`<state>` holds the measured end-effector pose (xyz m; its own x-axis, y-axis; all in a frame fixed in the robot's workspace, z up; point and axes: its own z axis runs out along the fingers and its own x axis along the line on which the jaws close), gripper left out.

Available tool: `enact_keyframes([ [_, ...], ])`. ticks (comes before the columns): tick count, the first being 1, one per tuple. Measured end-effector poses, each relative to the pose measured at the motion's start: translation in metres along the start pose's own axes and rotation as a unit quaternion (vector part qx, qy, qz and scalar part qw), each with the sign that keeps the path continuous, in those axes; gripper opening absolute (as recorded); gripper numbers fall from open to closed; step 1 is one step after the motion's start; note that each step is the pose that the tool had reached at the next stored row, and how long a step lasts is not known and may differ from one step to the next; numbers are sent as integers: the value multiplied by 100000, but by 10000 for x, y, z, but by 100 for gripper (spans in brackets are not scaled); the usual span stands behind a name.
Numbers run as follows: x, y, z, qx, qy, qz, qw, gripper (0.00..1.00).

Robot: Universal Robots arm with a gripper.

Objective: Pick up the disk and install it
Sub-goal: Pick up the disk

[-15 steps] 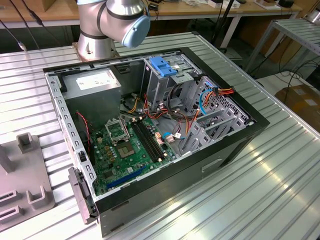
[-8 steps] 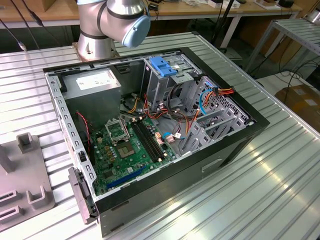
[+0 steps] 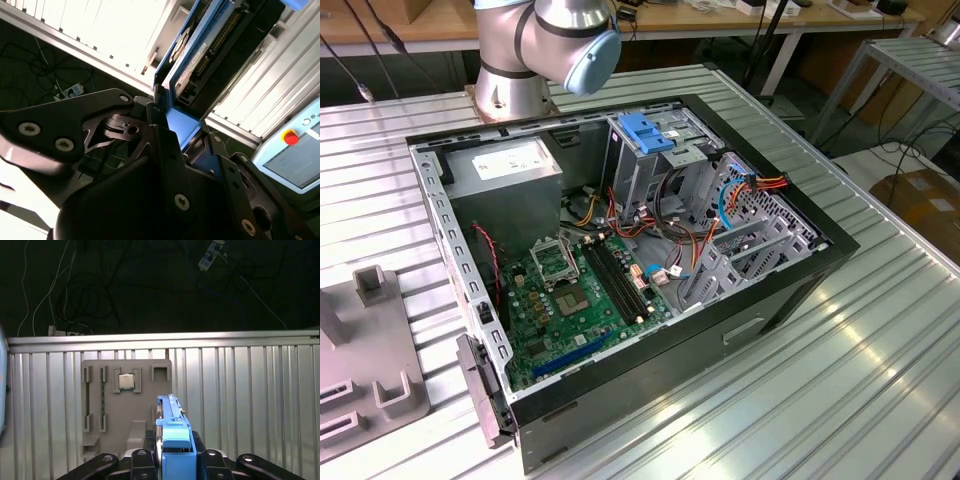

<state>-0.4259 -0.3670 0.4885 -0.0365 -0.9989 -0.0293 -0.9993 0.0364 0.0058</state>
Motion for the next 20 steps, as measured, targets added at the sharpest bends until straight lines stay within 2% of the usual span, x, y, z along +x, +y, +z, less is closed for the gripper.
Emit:
enact_keyframes([
  [3,-1,-35,0,2,0,0,100000,37],
  [6,-2,-41,-12,-95,-3,7,100000,37],
  [10,-4,-43,-66,-253,-94,8,100000,37],
  [20,-3,-44,-70,-253,-167,6,100000,37],
])
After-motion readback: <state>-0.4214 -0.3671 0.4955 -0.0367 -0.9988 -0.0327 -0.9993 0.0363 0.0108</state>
